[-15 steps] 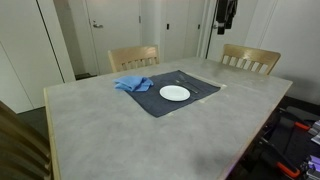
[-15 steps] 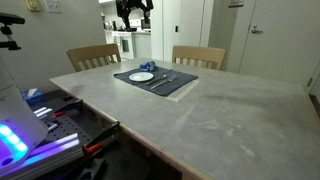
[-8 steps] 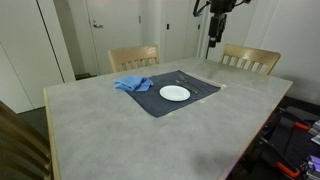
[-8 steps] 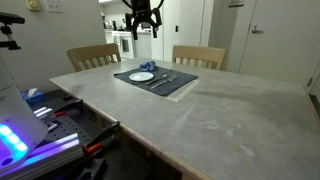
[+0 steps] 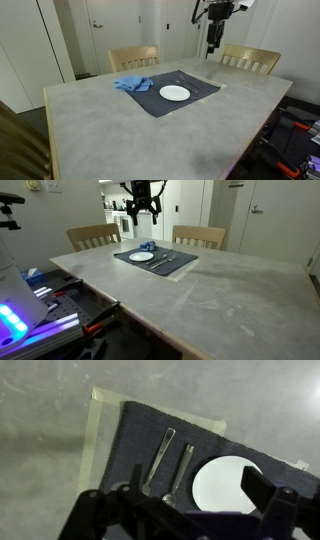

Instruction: Put the right most fork on the plate

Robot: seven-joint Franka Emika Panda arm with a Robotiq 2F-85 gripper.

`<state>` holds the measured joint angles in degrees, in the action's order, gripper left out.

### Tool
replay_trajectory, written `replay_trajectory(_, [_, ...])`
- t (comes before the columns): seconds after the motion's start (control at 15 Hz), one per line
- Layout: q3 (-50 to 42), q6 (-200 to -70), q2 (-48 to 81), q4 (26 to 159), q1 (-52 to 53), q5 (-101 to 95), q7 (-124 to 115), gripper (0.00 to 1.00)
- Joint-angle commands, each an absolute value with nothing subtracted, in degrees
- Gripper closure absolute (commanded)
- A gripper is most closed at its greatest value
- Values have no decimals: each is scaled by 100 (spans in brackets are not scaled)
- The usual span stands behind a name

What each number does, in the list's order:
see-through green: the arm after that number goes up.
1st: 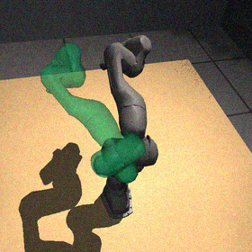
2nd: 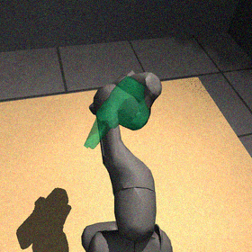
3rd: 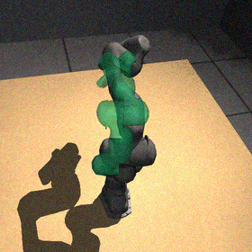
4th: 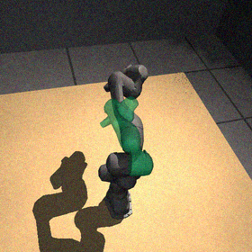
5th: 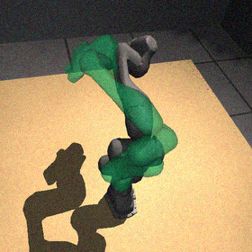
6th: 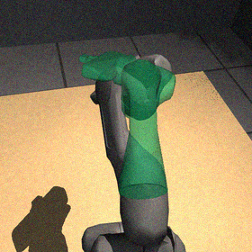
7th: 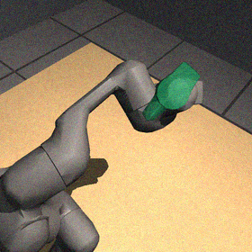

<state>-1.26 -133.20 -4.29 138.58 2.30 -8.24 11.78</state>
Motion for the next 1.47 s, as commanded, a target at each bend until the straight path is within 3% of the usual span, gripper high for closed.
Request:
replay_trajectory(0.0, [-181,-13831,-24,13865,114,-411,1575,0])
replay_trajectory(0.53, [-186,-14526,671,13757,-287,1178,3316,0])
replay_trajectory(0.87, [-143,-14495,526,13845,-235,887,2928,0])
replay_trajectory(1.4, [-17,-14332,1632,12865,-357,868,2888,0])
